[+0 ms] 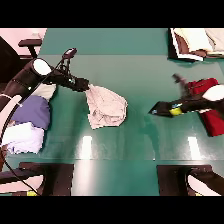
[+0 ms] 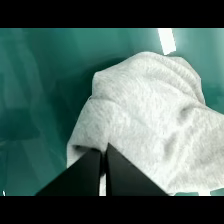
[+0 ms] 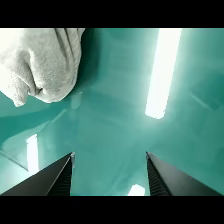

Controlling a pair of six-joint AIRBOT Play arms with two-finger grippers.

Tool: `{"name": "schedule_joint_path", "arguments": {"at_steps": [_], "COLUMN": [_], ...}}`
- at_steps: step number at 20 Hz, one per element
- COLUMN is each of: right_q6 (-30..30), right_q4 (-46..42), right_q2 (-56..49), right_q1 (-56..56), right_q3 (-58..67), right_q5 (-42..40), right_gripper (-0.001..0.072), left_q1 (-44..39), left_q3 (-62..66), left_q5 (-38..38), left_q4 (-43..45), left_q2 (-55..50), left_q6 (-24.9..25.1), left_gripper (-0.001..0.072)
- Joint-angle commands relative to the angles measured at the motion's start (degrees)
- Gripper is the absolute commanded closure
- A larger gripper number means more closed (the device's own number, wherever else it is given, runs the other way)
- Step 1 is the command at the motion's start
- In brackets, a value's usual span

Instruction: Fold the shirts.

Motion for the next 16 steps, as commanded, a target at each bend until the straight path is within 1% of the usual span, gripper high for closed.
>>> {"name": "schedule_joint_path", "arguments": {"at_steps": [1,2,3,6,9,10,13,14,16], "right_q6": [-3.13,-3.17,-3.17,-3.15,-3.10,-3.10,-3.74,-4.28,-3.87], "right_q4": [10.10,10.78,10.73,10.73,10.75,10.67,10.40,9.97,4.52], "right_q2": [-8.48,-11.37,-14.03,-21.35,-27.50,-29.31,-31.54,-31.06,-28.20], "right_q1": [8.35,11.13,13.51,18.21,19.89,20.28,20.20,19.67,17.75], "right_q3": [-4.98,-3.69,-1.92,5.07,11.50,13.46,16.61,17.31,19.65], "right_q5": [-11.52,-13.60,-14.97,-17.44,-16.28,-15.45,-15.74,-15.78,-13.94], "right_gripper": [0.0213,0.0217,0.0270,0.0276,0.0278,0.0294,0.0702,0.0702,0.0703], "left_q1": [0.07,0.07,0.07,0.07,0.07,0.07,0.07,0.07,0.07], "left_q3": [0.44,0.44,0.44,0.44,0.44,0.44,0.46,0.52,1.79], "left_q5": [-0.87,-0.87,-0.87,-0.90,-0.87,-0.87,-1.27,-1.29,-1.46], "left_q4": [2.56,2.71,2.75,2.78,2.78,2.80,2.80,2.84,3.91], "left_q2": [0.28,0.28,0.28,0.28,0.28,0.28,0.55,1.16,3.91], "left_q6": [0.00,0.00,0.00,0.02,0.02,0.02,0.02,0.07,0.20], "left_gripper": [0.0687,0.0687,0.0687,0.0687,0.0687,0.0687,0.0687,0.0688,0.0688]}}
